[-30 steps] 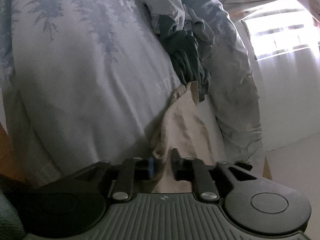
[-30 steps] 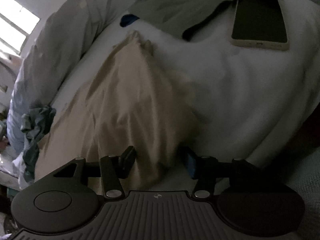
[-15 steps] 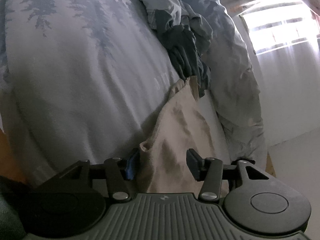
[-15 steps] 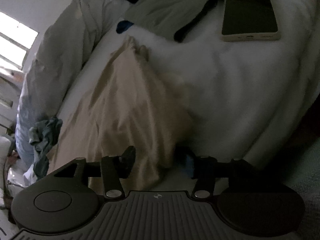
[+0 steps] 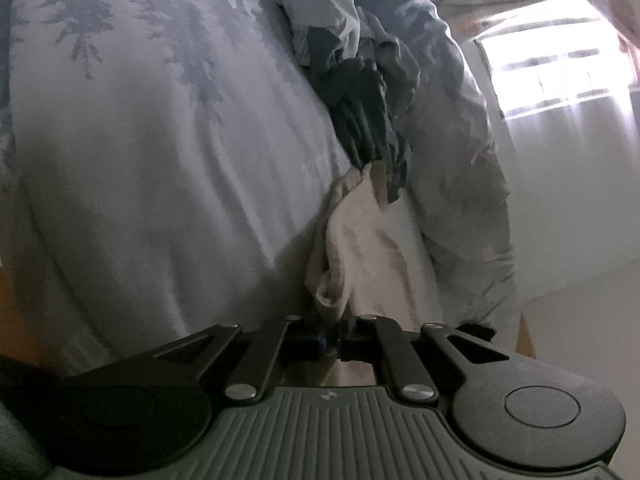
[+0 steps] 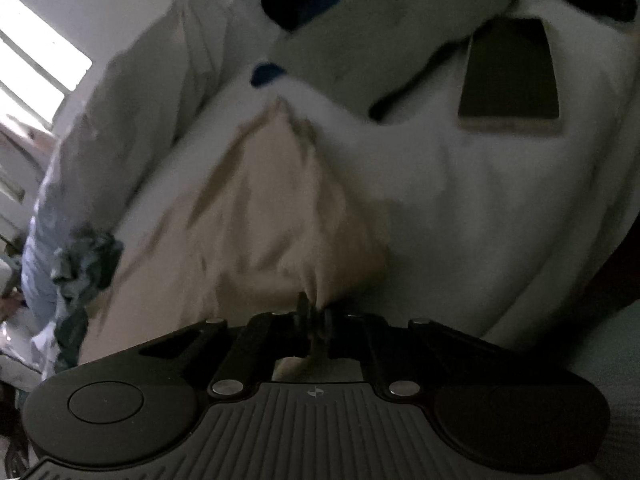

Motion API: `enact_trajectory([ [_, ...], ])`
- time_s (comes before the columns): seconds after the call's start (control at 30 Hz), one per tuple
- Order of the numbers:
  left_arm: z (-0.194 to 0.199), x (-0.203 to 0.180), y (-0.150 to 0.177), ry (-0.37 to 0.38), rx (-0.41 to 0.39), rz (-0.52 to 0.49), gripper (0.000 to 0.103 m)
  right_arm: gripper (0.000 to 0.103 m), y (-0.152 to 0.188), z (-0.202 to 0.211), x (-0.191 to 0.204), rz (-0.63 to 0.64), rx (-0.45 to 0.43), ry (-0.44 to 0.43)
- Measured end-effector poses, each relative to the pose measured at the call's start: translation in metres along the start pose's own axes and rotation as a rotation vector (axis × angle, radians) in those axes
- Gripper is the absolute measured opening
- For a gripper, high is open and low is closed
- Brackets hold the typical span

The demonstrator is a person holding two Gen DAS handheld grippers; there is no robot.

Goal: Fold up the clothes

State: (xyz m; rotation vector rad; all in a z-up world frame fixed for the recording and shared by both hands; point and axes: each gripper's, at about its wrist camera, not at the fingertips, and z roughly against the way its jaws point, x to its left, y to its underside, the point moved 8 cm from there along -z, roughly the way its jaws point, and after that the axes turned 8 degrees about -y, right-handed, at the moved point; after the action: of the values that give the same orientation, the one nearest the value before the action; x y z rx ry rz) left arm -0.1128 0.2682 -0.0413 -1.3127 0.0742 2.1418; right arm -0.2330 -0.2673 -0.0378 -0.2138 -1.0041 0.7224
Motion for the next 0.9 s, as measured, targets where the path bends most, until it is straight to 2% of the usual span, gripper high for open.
enact_trajectory([
  [0.27,0.020,-0.027,-0.019,0.116,-0.050,0.045,0.007,0.005,-0.019,0.038,0.019,-0.026,-0.107,-0.119],
  [0.6,0.053,-0.093,-0.032,0.340,-0.099,0.089,0.007,0.005,-0.046,0.081,0.052,-0.035,-0.221,-0.274],
  [0.9,0.097,-0.157,-0.052,0.553,-0.165,0.097,0.007,0.005,-0.088,0.150,0.103,-0.004,-0.379,-0.437],
])
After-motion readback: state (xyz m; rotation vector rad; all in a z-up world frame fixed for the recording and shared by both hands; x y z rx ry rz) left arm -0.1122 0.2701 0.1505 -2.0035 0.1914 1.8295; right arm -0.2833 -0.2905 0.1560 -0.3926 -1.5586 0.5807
